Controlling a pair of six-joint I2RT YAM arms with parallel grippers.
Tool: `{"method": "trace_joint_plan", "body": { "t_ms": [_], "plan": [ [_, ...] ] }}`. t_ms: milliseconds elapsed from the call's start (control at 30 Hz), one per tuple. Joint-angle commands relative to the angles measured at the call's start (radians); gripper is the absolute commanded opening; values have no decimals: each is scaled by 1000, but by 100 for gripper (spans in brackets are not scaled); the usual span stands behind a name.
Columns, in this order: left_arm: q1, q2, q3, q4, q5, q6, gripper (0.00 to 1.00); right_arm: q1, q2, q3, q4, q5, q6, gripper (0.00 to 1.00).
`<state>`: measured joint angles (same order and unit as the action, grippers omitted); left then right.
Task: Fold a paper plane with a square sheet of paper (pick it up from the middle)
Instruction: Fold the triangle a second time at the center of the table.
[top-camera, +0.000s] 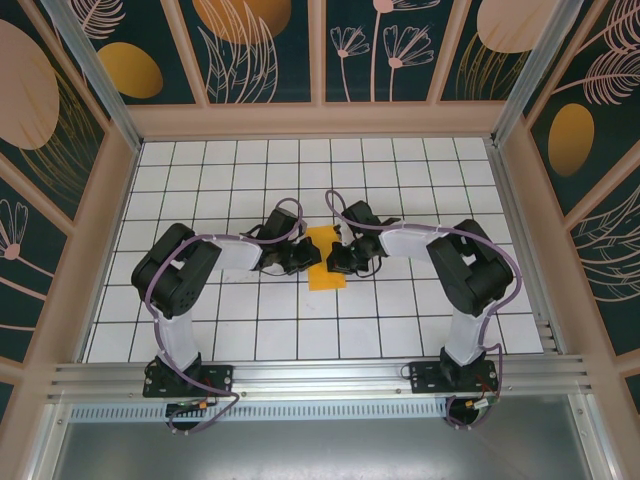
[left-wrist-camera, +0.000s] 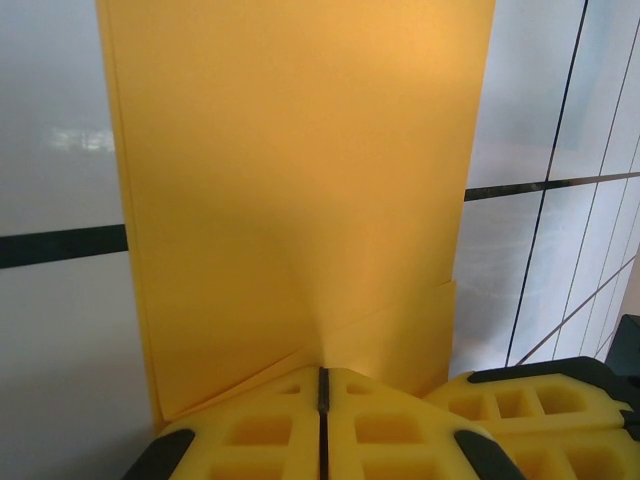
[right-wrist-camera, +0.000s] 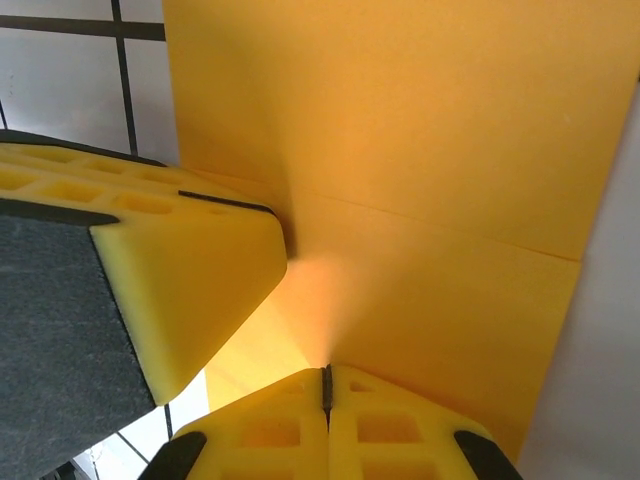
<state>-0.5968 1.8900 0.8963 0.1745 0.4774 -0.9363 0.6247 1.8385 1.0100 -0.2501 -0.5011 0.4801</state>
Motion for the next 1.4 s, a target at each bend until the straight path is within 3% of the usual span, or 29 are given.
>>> {"method": "trace_joint_plan", "body": {
  "t_ms": [0, 333, 567, 933, 1233, 1367],
  "plan": [
    [2, 37, -7, -79, -63, 16, 9, 7, 20, 16, 15, -35, -16, 7],
    [2, 46, -8, -104, -88, 14, 9, 7, 39, -3, -39, 1, -71, 7],
    [2, 46, -23, -114, -109, 8, 8, -15, -26, -110, -88, 39, -135, 7],
    [2, 47, -29, -129, -123, 13, 8, -29, -146, -298, -64, 25, -106, 7],
    [2, 48, -24, -124, -116, 19, 9, -32, -202, -307, -96, 80, -83, 6],
    [2, 39, -16, -98, -81, 24, 12, -53, -306, -302, -57, 105, -11, 8]
  ]
}}
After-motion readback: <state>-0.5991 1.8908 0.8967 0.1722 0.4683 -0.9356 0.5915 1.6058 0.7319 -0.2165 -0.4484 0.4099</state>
